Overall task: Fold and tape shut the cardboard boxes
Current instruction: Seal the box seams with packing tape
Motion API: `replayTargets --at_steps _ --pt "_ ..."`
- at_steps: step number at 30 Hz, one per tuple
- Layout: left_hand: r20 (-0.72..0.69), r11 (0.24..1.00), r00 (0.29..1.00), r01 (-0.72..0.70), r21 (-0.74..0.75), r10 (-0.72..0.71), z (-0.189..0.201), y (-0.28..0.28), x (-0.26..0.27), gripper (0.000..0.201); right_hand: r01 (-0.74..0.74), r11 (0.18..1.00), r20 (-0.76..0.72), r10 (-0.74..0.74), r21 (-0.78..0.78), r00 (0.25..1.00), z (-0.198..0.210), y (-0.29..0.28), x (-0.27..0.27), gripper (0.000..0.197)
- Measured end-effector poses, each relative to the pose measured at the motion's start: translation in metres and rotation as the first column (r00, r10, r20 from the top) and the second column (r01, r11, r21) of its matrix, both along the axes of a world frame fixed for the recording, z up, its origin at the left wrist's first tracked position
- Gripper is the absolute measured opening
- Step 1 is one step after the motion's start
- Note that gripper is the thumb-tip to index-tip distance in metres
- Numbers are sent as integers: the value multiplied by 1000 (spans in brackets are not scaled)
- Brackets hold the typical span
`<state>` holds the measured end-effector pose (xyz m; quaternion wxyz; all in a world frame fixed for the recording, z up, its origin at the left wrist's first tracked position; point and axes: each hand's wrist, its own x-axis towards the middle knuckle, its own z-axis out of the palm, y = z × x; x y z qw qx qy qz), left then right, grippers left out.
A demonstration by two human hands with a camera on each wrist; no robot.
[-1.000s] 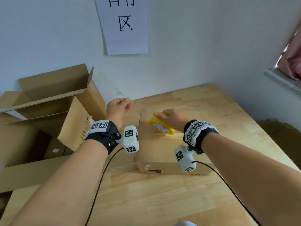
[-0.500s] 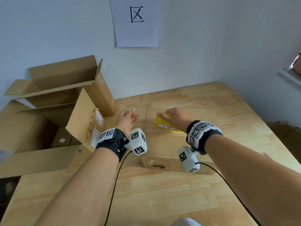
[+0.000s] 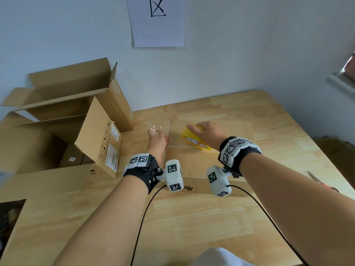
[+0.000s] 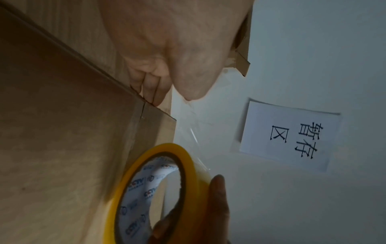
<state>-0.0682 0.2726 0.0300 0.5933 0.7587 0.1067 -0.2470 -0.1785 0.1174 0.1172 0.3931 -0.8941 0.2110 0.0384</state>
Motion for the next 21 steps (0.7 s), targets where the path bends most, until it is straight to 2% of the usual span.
replayTargets --at_steps 2,3,7,10,14,18,21 --pt "12 999 1000 30 -37 -29 26 -1 -18 26 10 1000 -10 -10 25 1000 -1 -2 2 59" --pt "14 998 999 30 -62 -29 35 -3 -24 25 10 1000 -18 -10 27 1000 -1 -3 3 58" --pt "35 995 995 90 -32 -89 37 -4 -34 52 22 999 -43 -20 43 999 2 -11 5 57" --pt "95 997 994 54 -62 -48 20 -6 -40 61 38 997 -34 -36 67 999 0 -15 3 56" --pt "223 995 973 -78 60 63 13 -16 -44 46 30 997 -22 -28 76 999 -4 -15 -1 58" --pt "220 988 963 -157 -2 154 6 -27 -46 33 30 995 -33 -27 92 999 -6 -19 1 62" --pt "298 980 935 -201 -11 195 -3 -30 -49 23 31 994 -33 -28 104 999 -7 -20 1 63"
